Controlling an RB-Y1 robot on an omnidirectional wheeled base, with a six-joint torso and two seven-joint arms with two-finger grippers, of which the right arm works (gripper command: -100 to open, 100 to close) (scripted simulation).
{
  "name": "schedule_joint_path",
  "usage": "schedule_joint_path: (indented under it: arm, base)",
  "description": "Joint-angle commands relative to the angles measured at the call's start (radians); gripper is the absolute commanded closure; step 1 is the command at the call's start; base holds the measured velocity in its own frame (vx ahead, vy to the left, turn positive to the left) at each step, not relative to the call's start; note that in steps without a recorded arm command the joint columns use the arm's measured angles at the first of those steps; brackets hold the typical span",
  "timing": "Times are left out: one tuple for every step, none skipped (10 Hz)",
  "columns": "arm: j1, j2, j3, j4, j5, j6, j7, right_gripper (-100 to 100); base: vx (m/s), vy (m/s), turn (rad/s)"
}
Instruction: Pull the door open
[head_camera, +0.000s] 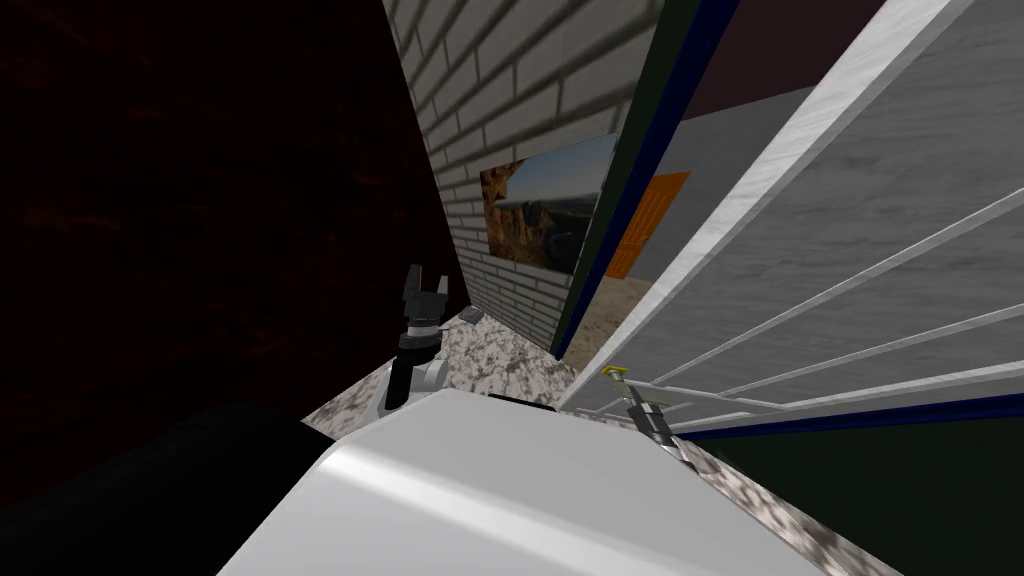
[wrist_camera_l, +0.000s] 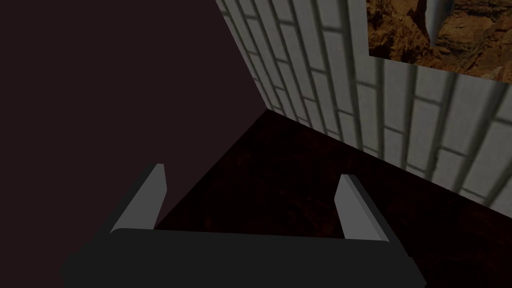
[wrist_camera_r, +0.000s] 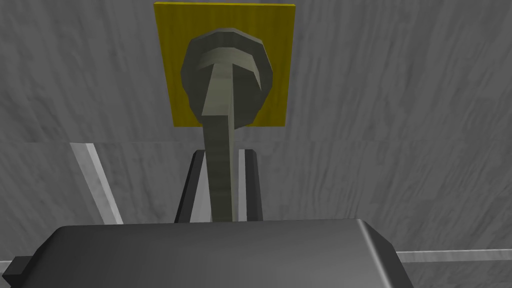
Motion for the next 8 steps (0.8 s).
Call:
schedule_joint_path:
  arm:
    - [0.007, -0.004, 0.004, 0.003, -0.001, -0.018, -0.004, 100]
    - [0.01, -0.006, 0.005, 0.009, -0.002, -0.028, -0.006, 100]
    - [0.014, -0.009, 0.008, 0.019, -0.002, -0.045, -0.009, 100]
    - [0.017, -0.011, 0.011, 0.026, -0.003, -0.056, -0.011, 100]
    - [0.02, -0.013, 0.013, 0.032, -0.004, -0.068, -0.014, 100]
    - [0.023, -0.016, 0.015, 0.041, -0.005, -0.083, -0.016, 100]
    - [0.027, -0.018, 0.018, 0.048, -0.005, -0.095, -0.019, 100]
    - [0.029, -0.02, 0.019, 0.054, -0.006, -0.105, -0.021, 100]
  base:
    - [-0.239, -0.098, 0.245]
    - [-0.228, -0.085, 0.19]
    - [-0.235, -0.087, 0.222]
    - [-0.287, -0.088, 0.241]
    - [-0.252, -0.071, 0.198]
    - [-0.243, -0.098, 0.207]
    - [-0.272, -0.111, 0.222]
    - [-0.242, -0.066, 0.168]
